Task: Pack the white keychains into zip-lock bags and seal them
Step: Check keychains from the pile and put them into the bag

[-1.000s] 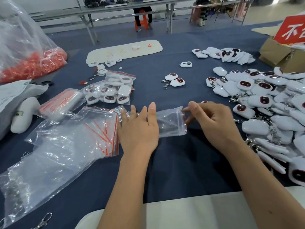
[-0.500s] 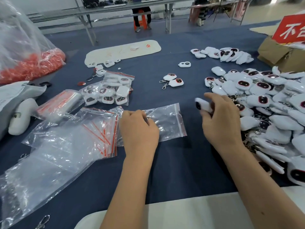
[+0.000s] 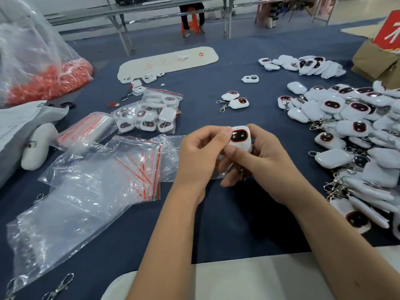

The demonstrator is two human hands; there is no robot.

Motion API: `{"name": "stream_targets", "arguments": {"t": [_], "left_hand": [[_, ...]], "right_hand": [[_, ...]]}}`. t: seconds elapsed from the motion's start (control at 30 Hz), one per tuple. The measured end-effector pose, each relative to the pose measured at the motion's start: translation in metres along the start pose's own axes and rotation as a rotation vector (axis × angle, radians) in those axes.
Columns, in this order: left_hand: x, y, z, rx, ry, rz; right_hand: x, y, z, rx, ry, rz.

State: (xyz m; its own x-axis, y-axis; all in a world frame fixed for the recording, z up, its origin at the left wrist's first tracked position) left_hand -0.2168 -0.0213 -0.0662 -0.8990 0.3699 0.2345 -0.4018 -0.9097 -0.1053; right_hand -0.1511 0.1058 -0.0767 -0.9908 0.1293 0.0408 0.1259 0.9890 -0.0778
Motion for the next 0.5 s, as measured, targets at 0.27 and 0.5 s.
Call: {"name": "stream_targets", "arguments": {"t": [0.27, 0.5], "left_hand": [[0.002, 0.006, -0.006, 0.044, 0.082, 0.046], [0.001, 0.003, -0.012, 0.014, 0.172, 0.048]], "right_hand": [[0.002, 0.004, 0.004, -0.274, 0.159, 0.257], [0.006, 0.009, 0.006, -0.211, 0.137, 0.367]]}}
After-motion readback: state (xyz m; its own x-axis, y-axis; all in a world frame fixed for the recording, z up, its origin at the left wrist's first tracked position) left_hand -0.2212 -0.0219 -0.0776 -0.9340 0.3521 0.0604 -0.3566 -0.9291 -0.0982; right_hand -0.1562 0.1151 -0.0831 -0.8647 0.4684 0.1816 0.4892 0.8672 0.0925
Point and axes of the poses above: each hand's wrist, its own x-axis towards the middle knuckle, its own y-axis out of the back of the hand, z = x × y, the point moved 2 cm from there along x, towards the middle knuckle, and after that the axes turned 6 degrees about -y, right-handed, at the moved point
